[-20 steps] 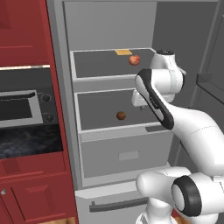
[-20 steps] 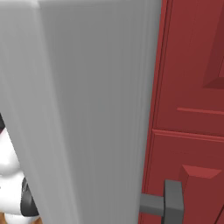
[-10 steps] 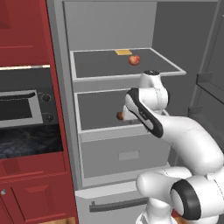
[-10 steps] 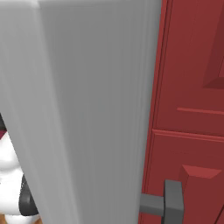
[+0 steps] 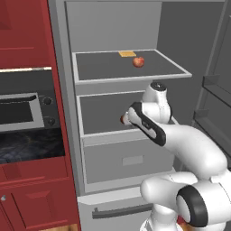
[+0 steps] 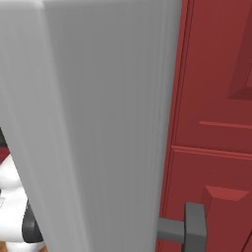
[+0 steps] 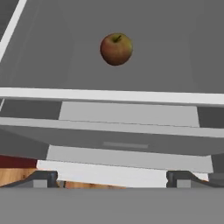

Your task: Pick up the apple and peach from the fridge and place one fruit on each plate on the dining counter.

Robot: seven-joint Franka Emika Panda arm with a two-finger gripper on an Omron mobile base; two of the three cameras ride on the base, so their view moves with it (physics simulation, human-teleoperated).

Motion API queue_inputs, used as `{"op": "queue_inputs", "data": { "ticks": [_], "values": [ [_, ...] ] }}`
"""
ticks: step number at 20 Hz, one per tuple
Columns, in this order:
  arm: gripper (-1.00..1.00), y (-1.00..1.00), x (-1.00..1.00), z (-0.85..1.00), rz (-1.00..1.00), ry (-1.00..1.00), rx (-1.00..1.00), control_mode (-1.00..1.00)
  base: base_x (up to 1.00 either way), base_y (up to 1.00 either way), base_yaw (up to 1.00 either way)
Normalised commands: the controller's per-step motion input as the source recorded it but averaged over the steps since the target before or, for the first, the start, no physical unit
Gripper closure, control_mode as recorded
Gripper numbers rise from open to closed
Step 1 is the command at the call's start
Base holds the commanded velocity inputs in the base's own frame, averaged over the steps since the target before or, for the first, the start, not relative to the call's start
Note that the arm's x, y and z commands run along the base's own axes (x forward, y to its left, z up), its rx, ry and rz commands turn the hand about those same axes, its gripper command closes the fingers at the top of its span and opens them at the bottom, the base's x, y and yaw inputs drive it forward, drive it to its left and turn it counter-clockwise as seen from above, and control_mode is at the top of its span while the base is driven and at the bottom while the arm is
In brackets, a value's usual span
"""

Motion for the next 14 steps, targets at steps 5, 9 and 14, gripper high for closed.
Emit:
{"op": "queue_inputs", "data": {
  "ticks": [5,9,14],
  "values": [
    [-1.0,0.15,0.62,0.02,0.0,-0.04,-0.01,-1.0,0.0,0.0,0.0],
    [-1.0,0.02,0.68,0.0,0.0,0.03,-0.02,-1.0,0.0,0.0,0.0],
    [-1.0,0.0,0.32,-0.06,0.0,0.0,0.0,-1.0,0.0,0.0,0.0]
  ]
}}
